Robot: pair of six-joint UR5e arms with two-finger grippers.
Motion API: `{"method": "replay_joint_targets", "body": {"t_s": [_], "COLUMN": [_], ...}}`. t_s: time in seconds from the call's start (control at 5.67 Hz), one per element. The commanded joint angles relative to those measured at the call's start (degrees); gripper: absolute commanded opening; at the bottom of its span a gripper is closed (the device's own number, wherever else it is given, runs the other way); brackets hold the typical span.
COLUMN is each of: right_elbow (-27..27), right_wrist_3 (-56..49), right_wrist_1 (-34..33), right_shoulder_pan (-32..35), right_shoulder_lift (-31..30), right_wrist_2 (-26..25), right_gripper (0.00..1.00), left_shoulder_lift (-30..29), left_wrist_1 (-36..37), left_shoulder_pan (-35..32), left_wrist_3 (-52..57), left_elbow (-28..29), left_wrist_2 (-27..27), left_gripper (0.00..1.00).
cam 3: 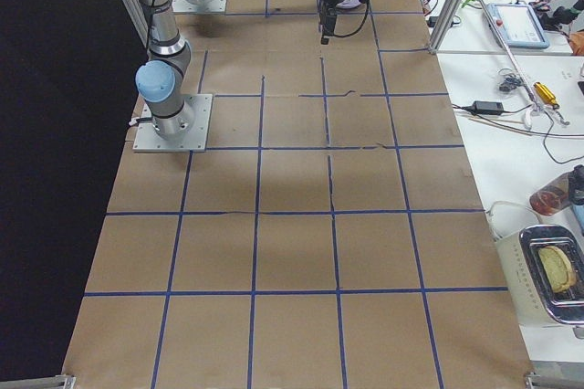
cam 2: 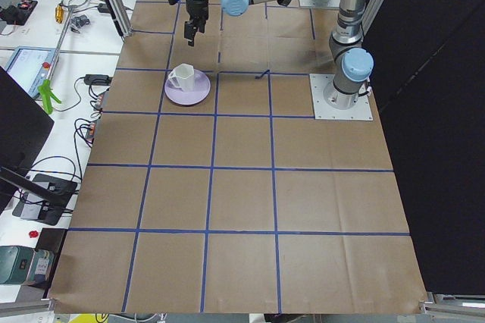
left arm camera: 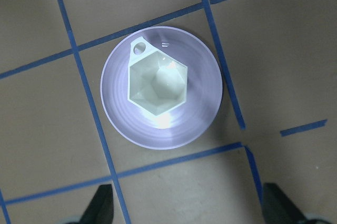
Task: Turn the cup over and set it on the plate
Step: 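Lower the cup onto the plate and open the left gripper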
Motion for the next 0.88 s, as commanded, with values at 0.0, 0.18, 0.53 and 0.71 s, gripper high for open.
{"method": "replay_joint_targets", "body": {"t_s": [0.0, 0.18, 0.53, 0.71], "right_elbow": [0.0, 0.0, 0.0, 0.0], "right_wrist_3": [0.0, 0.0, 0.0, 0.0], "right_wrist_1": [0.0, 0.0, 0.0, 0.0], "right_shoulder_pan": [0.0, 0.0, 0.0, 0.0], "right_shoulder_lift": [0.0, 0.0, 0.0, 0.0], "right_wrist_2": [0.0, 0.0, 0.0, 0.0], "right_gripper": [1.0, 1.0, 1.0, 1.0], "left_shoulder_lift": [4.3, 4.4, 5.7, 6.5], "left_wrist_1": [-7.5, -13.7, -16.2, -16.2], "left_shoulder_pan": [-5.6, -7.3, -7.3, -7.1], "left_wrist_3": [-14.0, -17.2, -19.6, -19.6], "left_elbow": [1.4, 4.1, 4.1, 3.4], "left_wrist_2": [0.0, -0.5, -4.6, -4.5], "left_gripper": [0.99, 0.99, 0.99, 0.99]}}
